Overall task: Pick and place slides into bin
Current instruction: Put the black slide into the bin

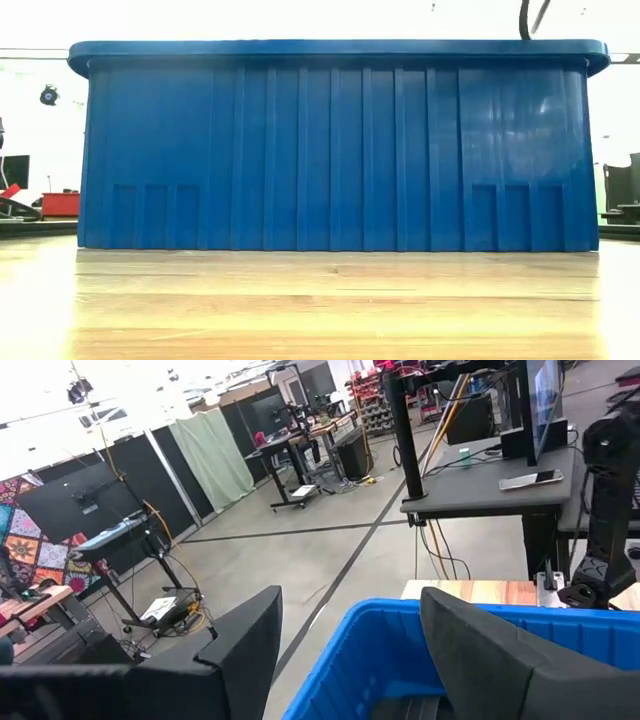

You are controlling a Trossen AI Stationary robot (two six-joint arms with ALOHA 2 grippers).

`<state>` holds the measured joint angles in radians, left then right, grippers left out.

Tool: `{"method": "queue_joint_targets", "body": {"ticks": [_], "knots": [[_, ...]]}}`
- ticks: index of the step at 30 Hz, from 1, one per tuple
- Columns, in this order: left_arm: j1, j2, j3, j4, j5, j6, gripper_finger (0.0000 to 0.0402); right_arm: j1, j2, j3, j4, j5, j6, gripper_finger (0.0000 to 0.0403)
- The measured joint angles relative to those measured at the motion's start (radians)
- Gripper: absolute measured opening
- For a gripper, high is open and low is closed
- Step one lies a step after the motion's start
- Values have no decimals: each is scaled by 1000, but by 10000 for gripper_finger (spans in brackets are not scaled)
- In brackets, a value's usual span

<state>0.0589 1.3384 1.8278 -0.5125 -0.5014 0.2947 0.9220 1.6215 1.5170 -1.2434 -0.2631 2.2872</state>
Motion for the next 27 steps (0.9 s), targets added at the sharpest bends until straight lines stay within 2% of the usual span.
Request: {"method": "queue_joint_targets", "body": {"ticks": [6,16,21,27], "knots": [[0,3,0,0,2,0,223,2,67,1,-55,2,-80,199],[0,21,-2,0,2,0,223,90,88,1,-335,2,-320,161],[0,25,-2,3,1,-1,223,164,76,-40,-329,62,-449,148],[0,30,-1,10,0,-26,223,247,71,-145,-330,86,-437,147]]}}
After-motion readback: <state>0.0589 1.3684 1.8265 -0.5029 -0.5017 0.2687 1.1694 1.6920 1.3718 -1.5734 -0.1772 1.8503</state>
